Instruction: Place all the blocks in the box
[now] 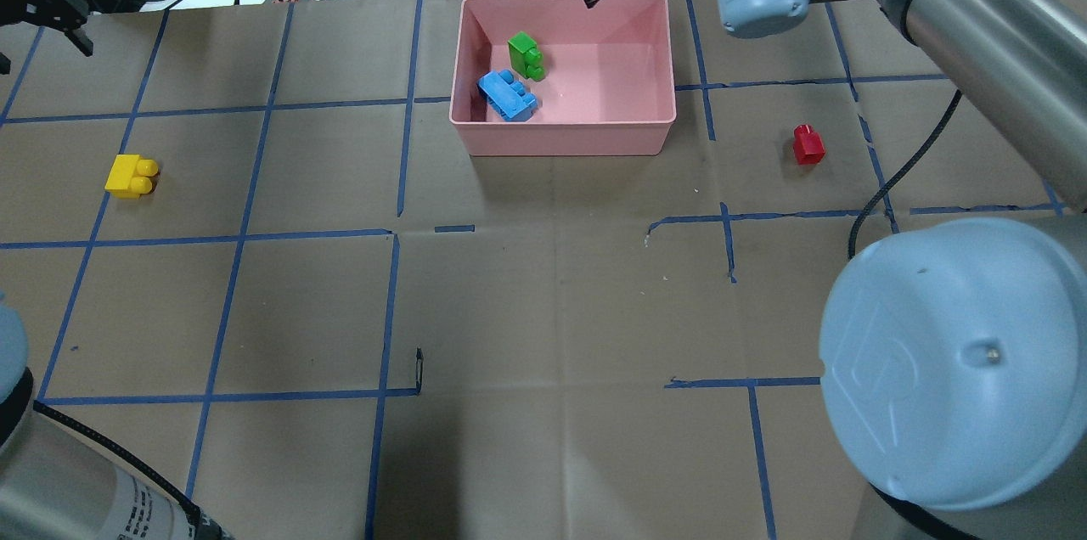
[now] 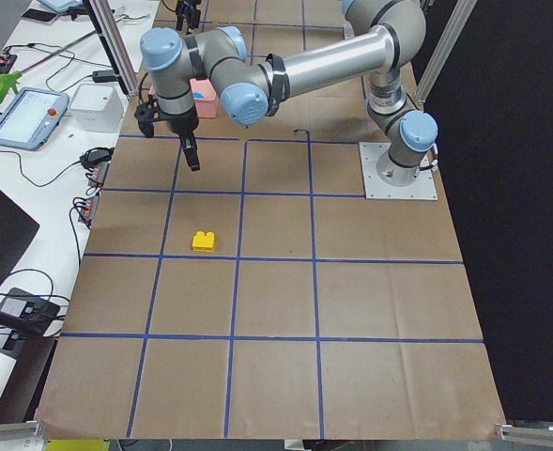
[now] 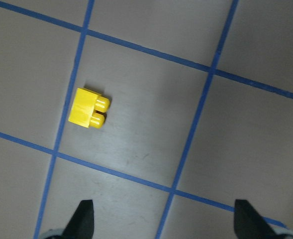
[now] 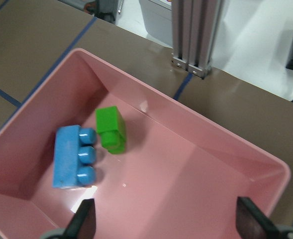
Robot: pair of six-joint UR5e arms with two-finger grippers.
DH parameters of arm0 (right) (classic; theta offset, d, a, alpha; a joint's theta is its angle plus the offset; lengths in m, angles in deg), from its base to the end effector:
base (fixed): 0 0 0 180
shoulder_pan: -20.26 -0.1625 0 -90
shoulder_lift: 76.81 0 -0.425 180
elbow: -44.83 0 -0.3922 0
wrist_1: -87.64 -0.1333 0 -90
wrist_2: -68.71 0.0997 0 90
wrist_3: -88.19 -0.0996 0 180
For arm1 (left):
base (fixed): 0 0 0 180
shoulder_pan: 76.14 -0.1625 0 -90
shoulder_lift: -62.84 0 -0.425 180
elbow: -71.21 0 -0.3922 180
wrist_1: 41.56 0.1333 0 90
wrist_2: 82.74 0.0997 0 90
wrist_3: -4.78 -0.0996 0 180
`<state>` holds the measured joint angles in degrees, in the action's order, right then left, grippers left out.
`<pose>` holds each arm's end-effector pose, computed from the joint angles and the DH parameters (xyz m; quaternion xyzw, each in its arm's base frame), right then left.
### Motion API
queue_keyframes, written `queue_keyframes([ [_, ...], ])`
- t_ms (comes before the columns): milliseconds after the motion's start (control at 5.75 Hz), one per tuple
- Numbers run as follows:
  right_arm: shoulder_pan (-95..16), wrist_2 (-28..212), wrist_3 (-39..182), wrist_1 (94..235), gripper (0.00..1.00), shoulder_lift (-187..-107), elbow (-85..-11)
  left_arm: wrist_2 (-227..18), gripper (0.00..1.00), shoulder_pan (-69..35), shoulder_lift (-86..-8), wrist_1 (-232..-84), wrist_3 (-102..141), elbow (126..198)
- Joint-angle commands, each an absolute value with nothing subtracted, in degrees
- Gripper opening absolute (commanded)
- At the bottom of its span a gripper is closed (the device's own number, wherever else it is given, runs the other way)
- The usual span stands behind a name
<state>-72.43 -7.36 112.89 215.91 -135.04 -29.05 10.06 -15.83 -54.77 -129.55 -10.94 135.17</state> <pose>0.1914 -0.7225 0.3671 -0.2535 0.9400 -0.2138 0.0796 0.2299 -0.6626 0.4296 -0.1217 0.9923 0.0059 0.0240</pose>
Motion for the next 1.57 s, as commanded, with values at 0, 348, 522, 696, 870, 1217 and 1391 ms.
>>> queue_keyframes([
  [0,-67.30,-15.92,114.13,212.97,0.99,-143.38,-39.21,9.81,0.99,-19.18,-62.10,-122.64,-21.96,134.93],
  [348,-58.45,-18.36,108.60,214.90,0.99,-148.25,-50.40,5.28,0.99,-19.54,-69.50,-114.62,-25.01,135.97],
  [522,-55.96,-18.39,108.67,221.61,0.99,-147.39,-54.36,4.81,0.99,-19.45,-72.31,-114.60,-25.10,136.68],
  [696,-54.63,-17.78,108.06,226.11,0.99,-146.69,-57.88,5.06,0.99,-19.54,-73.21,-114.69,-26.84,138.42],
  [870,-54.62,-17.77,105.71,231.38,0.99,-144.50,-58.70,5.67,0.99,-19.80,-73.13,-114.69,-27.90,139.66],
  [1217,-55.49,-17.68,105.51,238.08,0.99,-139.49,-58.88,7.34,0.99,-19.89,-72.87,-114.78,-28.09,140.72],
  [1391,-56.19,-17.60,105.51,238.20,0.99,-138.34,-60.10,8.57,0.96,-19.98,-72.87,-114.78,-28.26,141.60],
])
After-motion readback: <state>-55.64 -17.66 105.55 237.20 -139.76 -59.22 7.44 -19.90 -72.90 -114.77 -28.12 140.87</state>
